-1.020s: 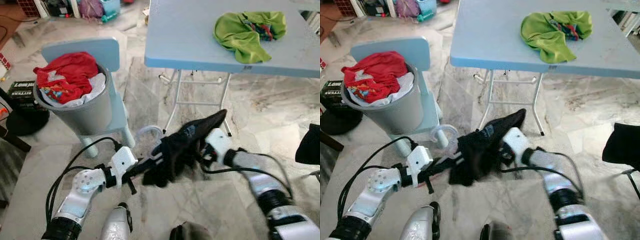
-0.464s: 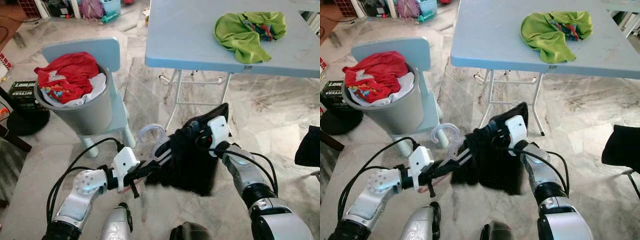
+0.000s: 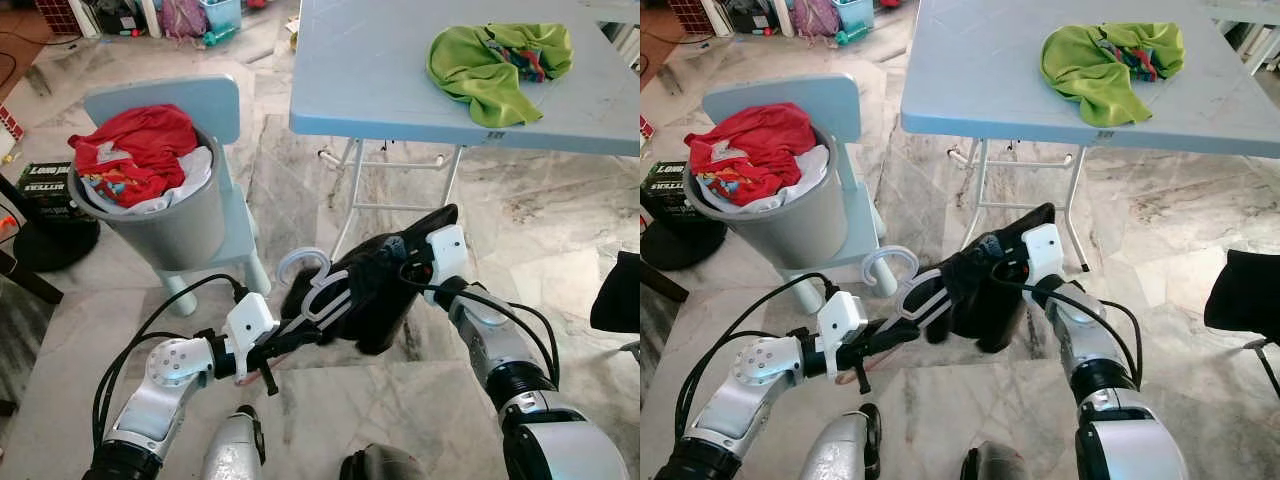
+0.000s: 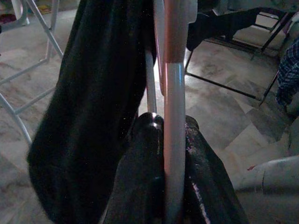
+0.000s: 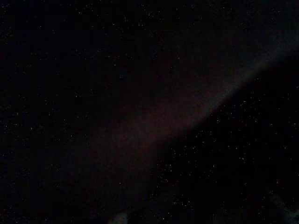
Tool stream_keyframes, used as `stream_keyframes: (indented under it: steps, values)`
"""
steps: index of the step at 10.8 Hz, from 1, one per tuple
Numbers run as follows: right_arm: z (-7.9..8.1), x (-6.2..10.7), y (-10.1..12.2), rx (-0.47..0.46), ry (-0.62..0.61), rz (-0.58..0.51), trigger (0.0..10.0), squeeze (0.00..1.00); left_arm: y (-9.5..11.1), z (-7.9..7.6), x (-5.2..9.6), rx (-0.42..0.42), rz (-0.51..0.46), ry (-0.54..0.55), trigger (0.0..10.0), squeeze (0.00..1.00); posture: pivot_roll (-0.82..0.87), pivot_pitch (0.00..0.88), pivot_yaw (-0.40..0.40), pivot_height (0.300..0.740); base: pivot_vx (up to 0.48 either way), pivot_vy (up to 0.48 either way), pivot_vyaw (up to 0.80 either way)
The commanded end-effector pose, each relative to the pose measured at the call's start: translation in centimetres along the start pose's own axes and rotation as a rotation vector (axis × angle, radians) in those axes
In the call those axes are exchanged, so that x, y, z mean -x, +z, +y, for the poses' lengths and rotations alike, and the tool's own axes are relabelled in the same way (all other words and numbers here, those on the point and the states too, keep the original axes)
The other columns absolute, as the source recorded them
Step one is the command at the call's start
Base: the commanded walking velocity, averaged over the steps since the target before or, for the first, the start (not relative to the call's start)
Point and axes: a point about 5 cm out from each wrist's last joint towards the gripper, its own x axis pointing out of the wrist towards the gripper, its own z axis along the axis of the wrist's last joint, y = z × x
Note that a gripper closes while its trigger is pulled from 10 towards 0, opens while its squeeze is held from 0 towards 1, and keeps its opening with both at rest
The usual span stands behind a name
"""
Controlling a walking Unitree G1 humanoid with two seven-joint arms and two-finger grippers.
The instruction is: Hang hanger
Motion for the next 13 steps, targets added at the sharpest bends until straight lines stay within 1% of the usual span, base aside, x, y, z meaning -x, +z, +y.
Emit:
stream_keyframes:
  steps: [1,4,5,6,7,8,9,10,11,13]
  values:
    - [-0.7,0.1,0.2,-0.022,-0.031,-0.006,0.0,0.0,1.2,0.1,-0.3,-0.039,-0.048,-0.017,0.0,0.0,0.06,0.146,-0.048,0.74,0.0,0.0,0.0]
    - [-0.8,0.2,0.0,-0.033,-0.033,0.002,0.0,0.0,1.1,0.3,-0.2,-0.045,-0.041,-0.005,0.0,0.0,0.06,0.145,-0.05,0.74,0.0,0.0,0.0]
    - [-1.2,0.3,0.2,-0.046,-0.08,-0.016,0.0,0.0,1.0,0.4,-0.2,-0.053,-0.036,0.006,0.0,0.0,0.05,0.147,-0.052,0.74,0.0,0.0,0.0]
    - [-1.7,0.3,0.7,-0.095,-0.134,-0.056,0.0,0.0,0.9,0.6,-0.1,-0.063,-0.026,0.018,0.0,0.0,0.05,0.147,-0.053,0.74,0.0,0.0,0.0]
    - [-2.2,0.4,1.0,-0.114,-0.178,-0.078,0.0,0.0,0.7,0.6,0.1,-0.063,-0.021,0.028,0.0,0.0,0.05,0.148,-0.055,0.74,0.0,0.0,0.0]
    - [-2.6,0.6,0.9,-0.137,-0.214,-0.082,0.0,0.0,0.6,0.7,0.2,-0.062,-0.018,0.032,0.0,0.0,0.05,0.149,-0.056,0.74,0.0,0.0,0.0]
    - [-3.0,0.8,1.0,-0.153,-0.254,-0.091,0.0,0.0,0.5,0.6,0.3,-0.062,-0.013,0.035,0.0,0.0,0.05,0.149,-0.056,0.74,0.0,0.0,0.0]
    - [-4.0,1.0,1.6,-0.162,-0.333,-0.122,0.0,0.0,0.2,0.6,0.5,-0.06,-0.006,0.042,0.0,0.0,0.05,0.146,-0.056,0.74,0.0,0.0,0.0]
    - [-4.7,1.2,2.2,-0.167,-0.381,-0.156,0.0,0.0,-0.1,0.6,0.7,-0.058,0.005,0.053,0.0,0.0,0.06,0.145,-0.059,0.74,0.0,0.0,0.0]
    - [-5.6,1.3,3.4,-0.178,-0.44,-0.208,0.0,0.0,-0.8,0.7,1.1,-0.062,0.037,0.082,0.0,0.0,0.06,0.143,-0.065,0.74,0.0,0.0,0.0]
